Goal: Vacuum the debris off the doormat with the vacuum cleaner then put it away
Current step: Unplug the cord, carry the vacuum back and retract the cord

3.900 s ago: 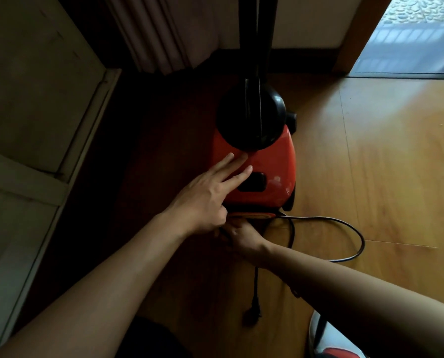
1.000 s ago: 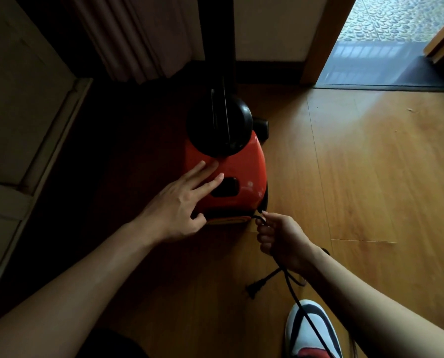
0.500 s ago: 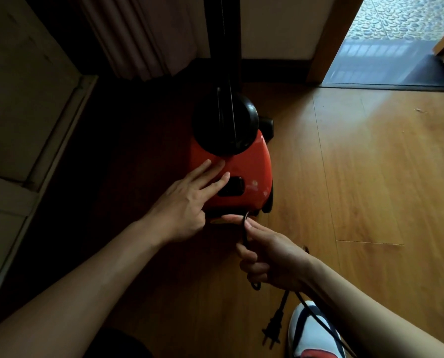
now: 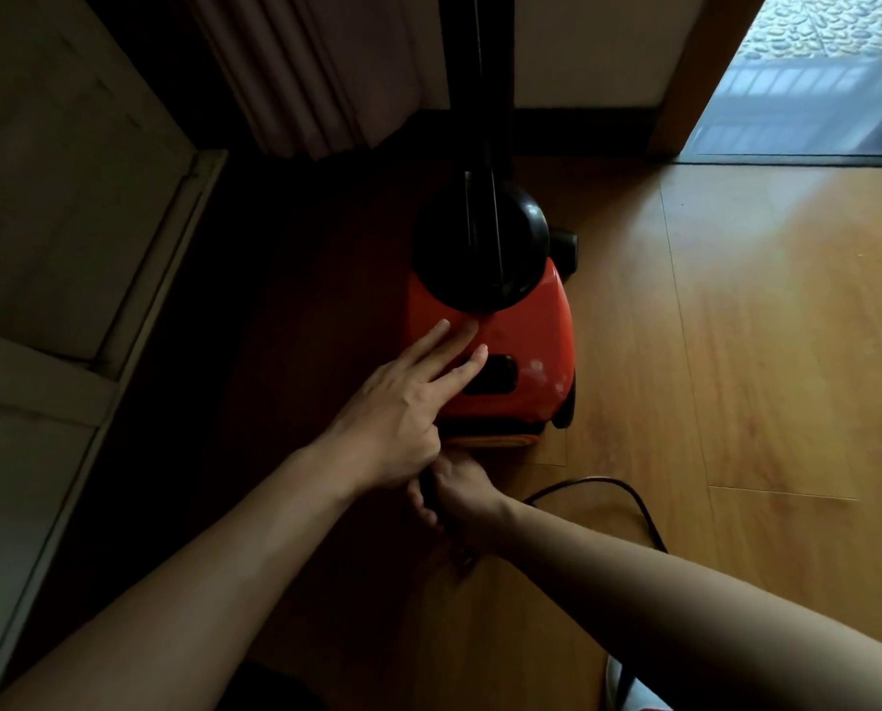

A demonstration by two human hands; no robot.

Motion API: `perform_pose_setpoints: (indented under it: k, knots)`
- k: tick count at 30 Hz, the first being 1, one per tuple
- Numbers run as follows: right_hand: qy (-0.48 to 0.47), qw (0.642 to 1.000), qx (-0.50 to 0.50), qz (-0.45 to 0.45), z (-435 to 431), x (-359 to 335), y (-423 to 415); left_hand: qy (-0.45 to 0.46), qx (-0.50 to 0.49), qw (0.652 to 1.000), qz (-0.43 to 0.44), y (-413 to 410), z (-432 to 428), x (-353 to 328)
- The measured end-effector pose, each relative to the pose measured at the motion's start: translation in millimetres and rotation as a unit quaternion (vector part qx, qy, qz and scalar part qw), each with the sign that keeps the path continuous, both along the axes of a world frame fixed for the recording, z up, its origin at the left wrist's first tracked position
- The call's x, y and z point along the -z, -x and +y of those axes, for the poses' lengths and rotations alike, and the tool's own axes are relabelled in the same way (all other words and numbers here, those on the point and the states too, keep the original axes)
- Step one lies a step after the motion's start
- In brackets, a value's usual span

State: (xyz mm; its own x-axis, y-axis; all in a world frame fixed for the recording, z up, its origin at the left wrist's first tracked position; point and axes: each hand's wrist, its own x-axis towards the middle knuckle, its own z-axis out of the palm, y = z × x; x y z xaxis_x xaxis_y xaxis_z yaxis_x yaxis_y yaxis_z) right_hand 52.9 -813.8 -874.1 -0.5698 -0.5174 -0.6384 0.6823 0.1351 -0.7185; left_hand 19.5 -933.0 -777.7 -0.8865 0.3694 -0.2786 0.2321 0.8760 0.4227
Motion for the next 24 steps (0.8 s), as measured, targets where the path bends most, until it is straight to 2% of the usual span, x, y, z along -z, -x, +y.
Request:
perform_pose_setpoints:
  k: [6, 11, 14, 18, 20, 22, 23, 24]
  knots:
    - [-0.052, 0.997, -0.055, 0.032, 15, 22, 7, -0.014, 0.008, 1.000, 0.007, 0, -6, 4]
    - [-0.095, 0.995, -0.012, 0.016, 33, 39, 15, -0.018, 0.011, 1.000, 0.011, 3, -8, 6]
    - [-0.114, 0.993, -0.022, 0.021, 53, 51, 24, -0.019, 0.010, 1.000, 0.016, 3, -8, 6]
    - [-0.163, 0.981, -0.049, 0.096, 89, 55, 37, -0.017, 0.011, 1.000, 0.019, 3, -9, 8]
    - [-0.222, 0.953, -0.101, 0.179, 106, 53, 45, -0.011, 0.013, 1.000, 0.018, 3, -9, 9]
    - [-0.346, 0.887, -0.194, 0.235, 127, 57, 54, -0.008, 0.014, 1.000, 0.019, 4, -10, 9]
    - [-0.415, 0.854, -0.214, 0.230, 139, 54, 57, -0.010, 0.013, 1.000, 0.020, 4, -10, 10]
    - [-0.457, 0.839, -0.200, 0.219, 154, 54, 59, -0.012, 0.014, 1.000, 0.021, 4, -11, 10]
